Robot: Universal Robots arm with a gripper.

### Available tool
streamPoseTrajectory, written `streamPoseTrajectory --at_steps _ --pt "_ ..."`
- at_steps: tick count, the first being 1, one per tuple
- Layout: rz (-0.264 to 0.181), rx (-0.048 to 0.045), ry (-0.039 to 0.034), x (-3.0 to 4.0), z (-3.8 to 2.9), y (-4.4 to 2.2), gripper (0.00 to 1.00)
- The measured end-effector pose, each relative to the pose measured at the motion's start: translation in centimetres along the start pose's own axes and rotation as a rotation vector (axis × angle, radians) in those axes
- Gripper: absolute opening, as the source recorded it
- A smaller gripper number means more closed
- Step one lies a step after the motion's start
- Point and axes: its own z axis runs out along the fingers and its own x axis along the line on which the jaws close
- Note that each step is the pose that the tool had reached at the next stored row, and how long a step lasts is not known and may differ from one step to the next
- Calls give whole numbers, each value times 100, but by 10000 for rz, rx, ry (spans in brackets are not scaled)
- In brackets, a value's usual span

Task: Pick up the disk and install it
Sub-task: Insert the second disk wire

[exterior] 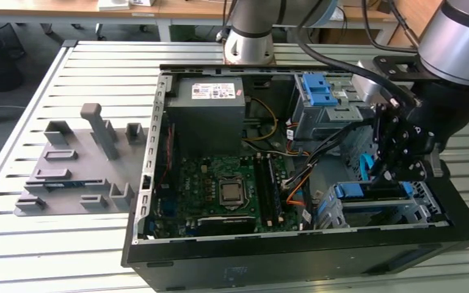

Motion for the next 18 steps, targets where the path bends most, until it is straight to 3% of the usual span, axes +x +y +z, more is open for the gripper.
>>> streamPoseTrajectory --at_steps 4,5,8,9,18 --pt "0 -6 -2 1 -24 -3 23" --pt "-1 -13 -2 0 -24 -9 15" --pt "-5 -62 3 -3 -22 -60 15" --pt "-6 -75 2 -5 -16 -78 11" --pt "-6 -87 7 -11 30 -126 11"
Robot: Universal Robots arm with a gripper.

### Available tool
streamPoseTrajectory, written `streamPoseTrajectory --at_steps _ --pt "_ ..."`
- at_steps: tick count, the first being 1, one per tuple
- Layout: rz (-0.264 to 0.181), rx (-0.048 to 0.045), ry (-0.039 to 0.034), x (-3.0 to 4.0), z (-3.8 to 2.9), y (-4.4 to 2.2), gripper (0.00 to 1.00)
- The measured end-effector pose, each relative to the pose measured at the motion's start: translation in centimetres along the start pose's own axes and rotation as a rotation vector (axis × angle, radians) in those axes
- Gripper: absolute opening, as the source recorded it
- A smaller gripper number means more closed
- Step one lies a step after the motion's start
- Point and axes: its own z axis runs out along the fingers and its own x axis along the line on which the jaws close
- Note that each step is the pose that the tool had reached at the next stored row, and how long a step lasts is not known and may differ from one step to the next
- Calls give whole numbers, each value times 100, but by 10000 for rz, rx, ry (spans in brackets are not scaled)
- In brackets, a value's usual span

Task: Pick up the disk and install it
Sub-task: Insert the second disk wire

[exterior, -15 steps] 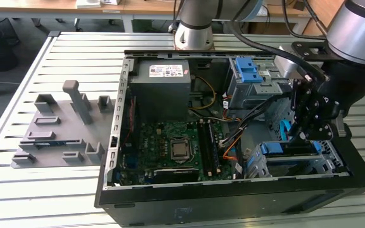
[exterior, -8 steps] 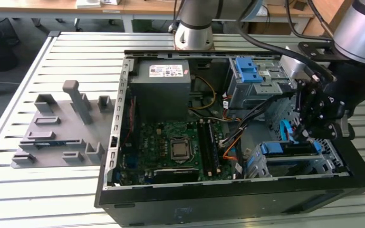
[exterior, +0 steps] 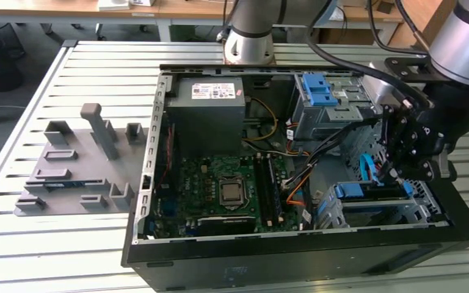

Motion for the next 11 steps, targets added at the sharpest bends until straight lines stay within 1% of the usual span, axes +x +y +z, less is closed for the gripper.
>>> streamPoseTrajectory --at_steps 11 --pt "-1 0 0 -3 28 -9 11"
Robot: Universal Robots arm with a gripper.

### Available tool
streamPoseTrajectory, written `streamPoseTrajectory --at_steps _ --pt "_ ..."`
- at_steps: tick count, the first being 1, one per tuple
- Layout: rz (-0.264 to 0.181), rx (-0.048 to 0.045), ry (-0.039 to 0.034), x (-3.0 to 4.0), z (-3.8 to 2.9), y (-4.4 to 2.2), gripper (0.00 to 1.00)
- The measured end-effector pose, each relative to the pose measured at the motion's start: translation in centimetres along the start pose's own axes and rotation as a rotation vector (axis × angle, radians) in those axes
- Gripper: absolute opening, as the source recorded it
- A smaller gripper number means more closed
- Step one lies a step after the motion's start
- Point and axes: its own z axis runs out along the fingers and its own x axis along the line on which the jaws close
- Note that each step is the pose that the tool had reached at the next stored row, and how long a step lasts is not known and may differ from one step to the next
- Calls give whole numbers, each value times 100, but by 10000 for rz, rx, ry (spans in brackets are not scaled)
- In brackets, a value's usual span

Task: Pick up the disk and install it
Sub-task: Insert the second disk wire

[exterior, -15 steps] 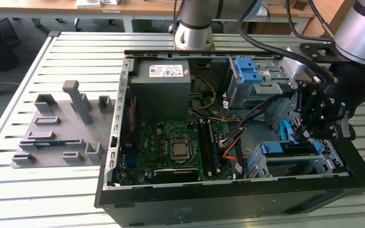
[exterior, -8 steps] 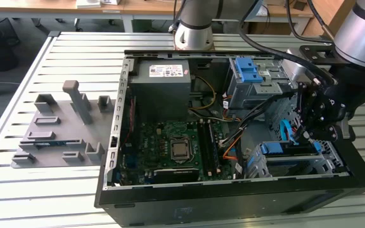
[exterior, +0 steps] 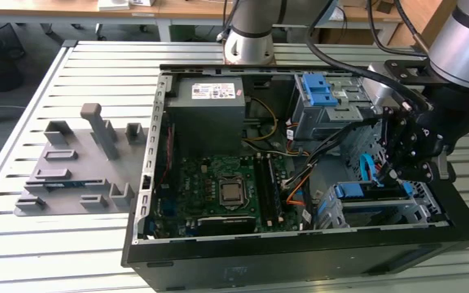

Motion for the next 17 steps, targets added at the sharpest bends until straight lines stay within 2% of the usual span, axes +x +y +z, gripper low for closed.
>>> streamPoseTrajectory --at_steps 11,17 --pt "0 1 12 -1 -26 -1 11" --pt "0 2 25 -5 -64 -3 11"
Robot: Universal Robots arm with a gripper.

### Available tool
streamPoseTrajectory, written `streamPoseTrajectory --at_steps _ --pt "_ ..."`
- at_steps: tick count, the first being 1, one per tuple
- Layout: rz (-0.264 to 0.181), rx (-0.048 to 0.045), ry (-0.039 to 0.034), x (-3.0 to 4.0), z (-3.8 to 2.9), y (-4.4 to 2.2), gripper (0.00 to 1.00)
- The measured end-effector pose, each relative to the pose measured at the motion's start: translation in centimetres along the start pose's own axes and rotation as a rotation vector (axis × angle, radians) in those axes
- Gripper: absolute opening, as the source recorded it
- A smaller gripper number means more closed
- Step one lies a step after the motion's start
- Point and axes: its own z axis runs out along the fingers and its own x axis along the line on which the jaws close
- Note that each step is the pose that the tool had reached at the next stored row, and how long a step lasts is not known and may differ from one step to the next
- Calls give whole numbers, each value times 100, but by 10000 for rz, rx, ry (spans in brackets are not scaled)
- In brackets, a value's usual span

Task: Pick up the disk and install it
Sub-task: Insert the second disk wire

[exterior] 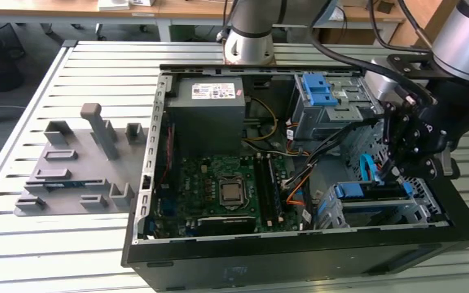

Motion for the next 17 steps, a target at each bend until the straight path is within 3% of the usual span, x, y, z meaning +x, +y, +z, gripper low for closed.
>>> streamPoseTrajectory --at_steps 6,17 --pt "0 -1 3 -1 -45 -1 11" --pt "0 -2 7 -3 -41 -3 11"
